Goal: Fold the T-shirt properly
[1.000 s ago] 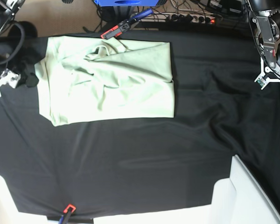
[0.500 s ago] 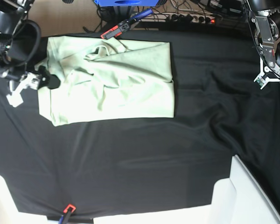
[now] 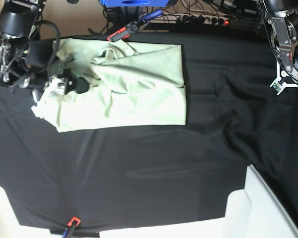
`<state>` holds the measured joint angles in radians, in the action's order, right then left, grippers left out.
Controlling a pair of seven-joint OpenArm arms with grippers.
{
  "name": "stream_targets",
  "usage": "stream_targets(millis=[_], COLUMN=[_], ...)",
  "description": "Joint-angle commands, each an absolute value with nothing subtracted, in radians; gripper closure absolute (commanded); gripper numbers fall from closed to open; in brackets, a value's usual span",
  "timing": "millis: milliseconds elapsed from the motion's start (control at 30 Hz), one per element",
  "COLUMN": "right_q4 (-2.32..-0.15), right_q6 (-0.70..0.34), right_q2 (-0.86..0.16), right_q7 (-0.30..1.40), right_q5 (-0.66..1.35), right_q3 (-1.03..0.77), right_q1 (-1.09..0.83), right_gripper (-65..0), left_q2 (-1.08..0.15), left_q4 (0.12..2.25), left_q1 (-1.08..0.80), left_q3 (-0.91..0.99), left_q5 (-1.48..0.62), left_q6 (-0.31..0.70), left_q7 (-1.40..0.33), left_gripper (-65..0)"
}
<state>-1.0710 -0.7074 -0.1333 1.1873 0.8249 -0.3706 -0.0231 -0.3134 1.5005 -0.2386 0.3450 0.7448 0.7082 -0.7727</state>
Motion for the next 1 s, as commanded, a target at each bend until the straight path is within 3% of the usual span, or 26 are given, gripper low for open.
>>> stream_targets(millis=[0, 167, 233, 300, 500, 967], right_q4=[-1.069, -1.069, -1.066, -1.061, -1.059, -1.069], right_q6=[-0.698, -0.698, -0.698, -0.698, -0.698, -0.698], right_q2=[-0.127, -0.111, -0.108, -0.108, -0.131, -0.383], right_q7=[1.231, 1.231, 1.228, 1.222, 1.221, 1.15], right_q5=[0.785, 0.785, 0.785, 0.783, 0.779, 0.777], right_q3=[-0.346, -0.318, -0.318, -0.317, -0.323, -0.4], right_q1=[-0.03, -0.025, -0.024, -0.022, -0.008, -0.002], right_gripper=[-54.0, -53.8, -50.2, -40.8, 0.0, -0.1], left_q2=[-0.331, -0.331, -0.329, -0.325, -0.317, -0.317], left_q4=[1.517, 1.514, 1.514, 1.515, 1.517, 1.515], left_q1=[-0.234, -0.234, -0.234, -0.234, -0.234, -0.234], left_q3=[0.352, 0.352, 0.352, 0.352, 0.352, 0.352], left_q5=[0.76, 0.76, 0.76, 0.76, 0.76, 0.76], left_q6=[0.698, 0.698, 0.698, 0.698, 0.698, 0.698], left_q7=[-0.782, -0.782, -0.782, -0.782, -0.782, -0.78], left_gripper=[0.0, 0.0, 0.0, 0.0, 0.0, 0.0])
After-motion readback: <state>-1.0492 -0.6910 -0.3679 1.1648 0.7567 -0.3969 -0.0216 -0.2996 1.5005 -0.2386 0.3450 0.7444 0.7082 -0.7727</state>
